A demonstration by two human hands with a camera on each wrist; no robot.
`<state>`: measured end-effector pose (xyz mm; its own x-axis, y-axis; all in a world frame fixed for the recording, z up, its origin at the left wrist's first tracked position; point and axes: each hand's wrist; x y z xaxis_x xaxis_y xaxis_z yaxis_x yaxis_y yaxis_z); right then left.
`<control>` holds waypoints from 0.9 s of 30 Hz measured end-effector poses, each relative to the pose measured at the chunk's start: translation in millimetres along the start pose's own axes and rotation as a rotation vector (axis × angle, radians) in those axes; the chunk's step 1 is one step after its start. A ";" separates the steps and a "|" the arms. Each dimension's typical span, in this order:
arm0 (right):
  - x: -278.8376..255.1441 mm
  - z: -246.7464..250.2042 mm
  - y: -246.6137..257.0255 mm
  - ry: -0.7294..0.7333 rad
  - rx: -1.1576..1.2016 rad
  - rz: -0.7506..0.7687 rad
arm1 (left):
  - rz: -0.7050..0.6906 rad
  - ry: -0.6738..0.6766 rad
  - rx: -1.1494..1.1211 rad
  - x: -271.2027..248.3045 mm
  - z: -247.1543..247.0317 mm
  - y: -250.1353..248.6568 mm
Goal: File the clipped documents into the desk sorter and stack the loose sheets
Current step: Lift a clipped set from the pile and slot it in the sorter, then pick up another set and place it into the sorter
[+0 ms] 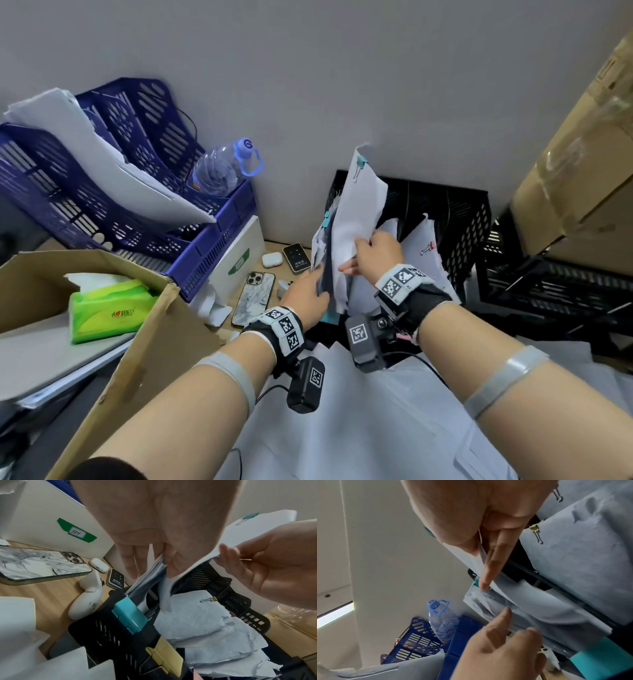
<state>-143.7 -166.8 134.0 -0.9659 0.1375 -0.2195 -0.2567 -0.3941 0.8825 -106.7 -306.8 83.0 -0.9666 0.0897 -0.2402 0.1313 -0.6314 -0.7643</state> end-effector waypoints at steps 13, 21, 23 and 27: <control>-11.5 -36.2 -65.8 0.393 -0.153 -0.329 | -0.004 0.040 0.018 -11.6 -7.6 -4.0; -80.7 32.4 -131.7 0.343 -0.063 -0.426 | -0.114 -0.034 -0.157 -29.9 -72.4 -14.9; -104.1 59.3 -162.3 0.289 -0.083 -0.485 | -0.094 0.113 -0.228 -40.5 -108.8 -21.6; -145.6 118.0 -226.8 0.162 -0.132 -0.616 | -0.011 0.410 -0.191 -62.0 -185.8 -28.2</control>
<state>59.3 9.8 14.9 -0.6308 0.2388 -0.7383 -0.7574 -0.3964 0.5189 -9.6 -151.5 8.3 -0.8064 0.4174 -0.4189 0.1966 -0.4789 -0.8556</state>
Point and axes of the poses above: each hand's wrist, its own x-axis towards the middle knuckle, its own z-axis out of the back of the hand, y = z × x, and after that the axes turned 7 degrees about -x, right-handed
